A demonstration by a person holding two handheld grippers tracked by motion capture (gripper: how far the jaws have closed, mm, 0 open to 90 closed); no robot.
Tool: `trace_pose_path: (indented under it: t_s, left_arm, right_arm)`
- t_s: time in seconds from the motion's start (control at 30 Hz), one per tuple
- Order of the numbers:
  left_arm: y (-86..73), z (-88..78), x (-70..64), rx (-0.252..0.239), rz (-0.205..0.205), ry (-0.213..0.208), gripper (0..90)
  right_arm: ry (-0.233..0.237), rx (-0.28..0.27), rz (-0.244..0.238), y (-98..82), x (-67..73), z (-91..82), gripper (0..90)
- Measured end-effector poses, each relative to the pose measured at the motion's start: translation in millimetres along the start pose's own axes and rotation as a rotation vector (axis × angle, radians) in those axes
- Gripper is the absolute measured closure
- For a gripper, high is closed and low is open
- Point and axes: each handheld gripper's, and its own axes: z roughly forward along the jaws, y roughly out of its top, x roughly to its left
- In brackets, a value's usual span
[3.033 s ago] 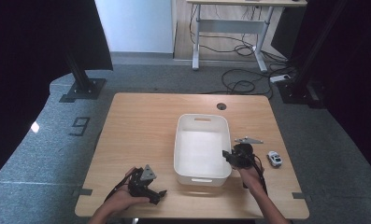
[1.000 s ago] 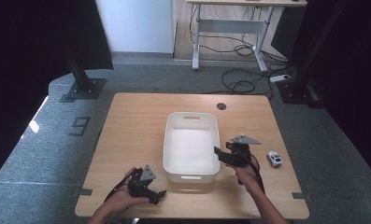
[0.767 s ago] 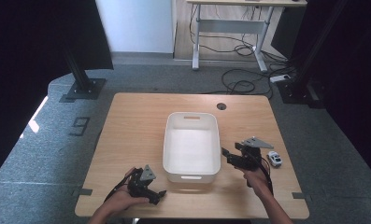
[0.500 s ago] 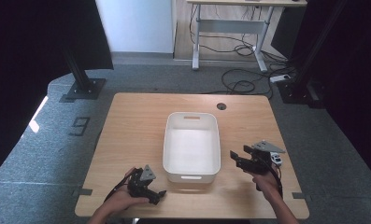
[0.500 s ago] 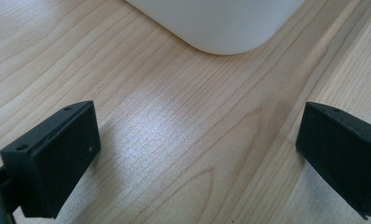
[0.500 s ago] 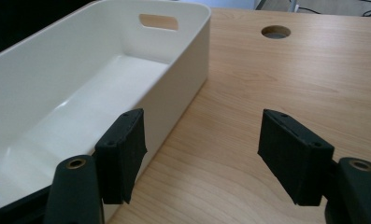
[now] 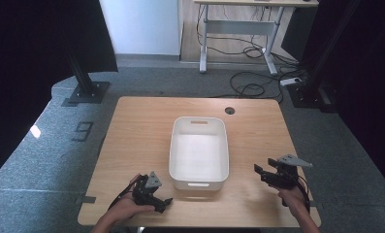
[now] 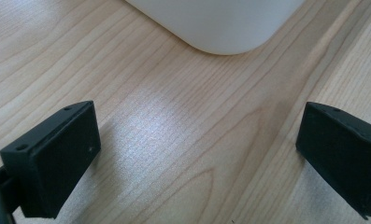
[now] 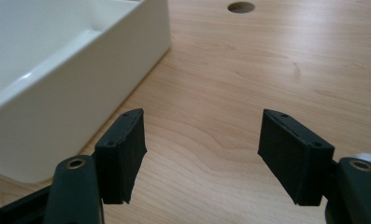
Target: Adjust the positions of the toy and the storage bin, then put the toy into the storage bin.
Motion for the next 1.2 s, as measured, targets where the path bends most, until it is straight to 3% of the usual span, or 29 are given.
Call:
trace_pose_path:
  t_s: [0.23,0.7,1.2]
  left_arm:
    - [0.0,0.0,0.0,0.0,0.0,0.0,0.1]
    - [0.0,-0.1,-0.3,0.0,-0.001,0.002,0.1]
    - [-0.1,-0.1,-0.4,0.0,-0.003,0.003,0.0]
  right_arm:
    - [-0.022,0.035,-0.003,-7.5,-8.6,2.9,31.4]
    - [-0.068,0.052,0.002,-8.0,-20.9,1.2,29.6]
    - [-0.082,0.096,0.025,-14.3,-45.0,-4.9,27.1]
